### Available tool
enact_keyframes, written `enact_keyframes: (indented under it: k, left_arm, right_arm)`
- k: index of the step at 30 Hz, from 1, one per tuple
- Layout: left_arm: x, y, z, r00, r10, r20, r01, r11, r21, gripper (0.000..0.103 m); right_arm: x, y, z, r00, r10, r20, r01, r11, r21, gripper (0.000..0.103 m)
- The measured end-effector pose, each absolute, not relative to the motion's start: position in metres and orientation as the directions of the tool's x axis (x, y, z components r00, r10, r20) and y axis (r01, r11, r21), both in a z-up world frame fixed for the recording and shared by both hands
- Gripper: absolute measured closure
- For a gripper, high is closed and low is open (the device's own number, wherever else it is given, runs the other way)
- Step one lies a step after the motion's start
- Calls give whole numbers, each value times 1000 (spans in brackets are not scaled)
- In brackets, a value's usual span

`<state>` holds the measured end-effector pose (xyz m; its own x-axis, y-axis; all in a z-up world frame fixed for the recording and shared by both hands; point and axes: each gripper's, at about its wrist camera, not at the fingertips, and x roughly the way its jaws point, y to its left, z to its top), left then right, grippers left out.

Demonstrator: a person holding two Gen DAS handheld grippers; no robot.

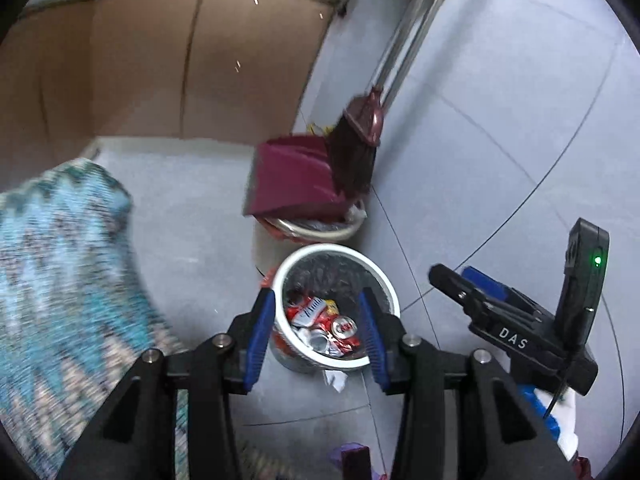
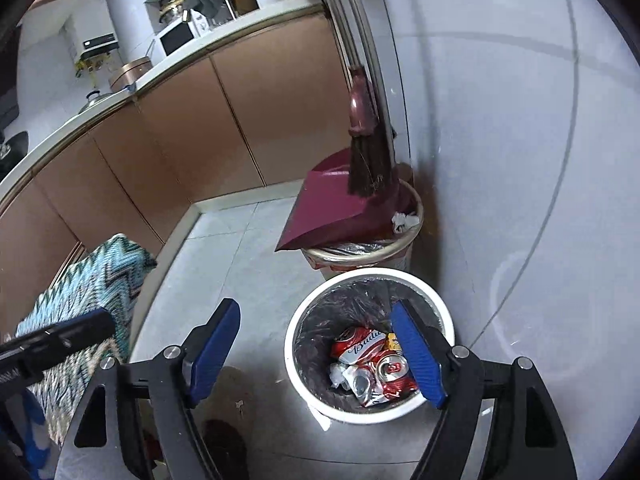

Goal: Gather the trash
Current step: 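Move both tools back to the clear plastic bag on the blanket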

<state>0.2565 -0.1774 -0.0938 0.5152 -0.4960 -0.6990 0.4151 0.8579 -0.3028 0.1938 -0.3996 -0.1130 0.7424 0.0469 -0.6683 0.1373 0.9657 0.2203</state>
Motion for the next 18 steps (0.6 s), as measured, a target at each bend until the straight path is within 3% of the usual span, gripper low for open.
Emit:
enact_keyframes:
  k: [18]
  left_arm:
    - [108,-60,-7,799,-327,-505,304,944,-129,61]
  right_arm:
    - [78,-268,-16,833,107,-542,-85,994,66,20]
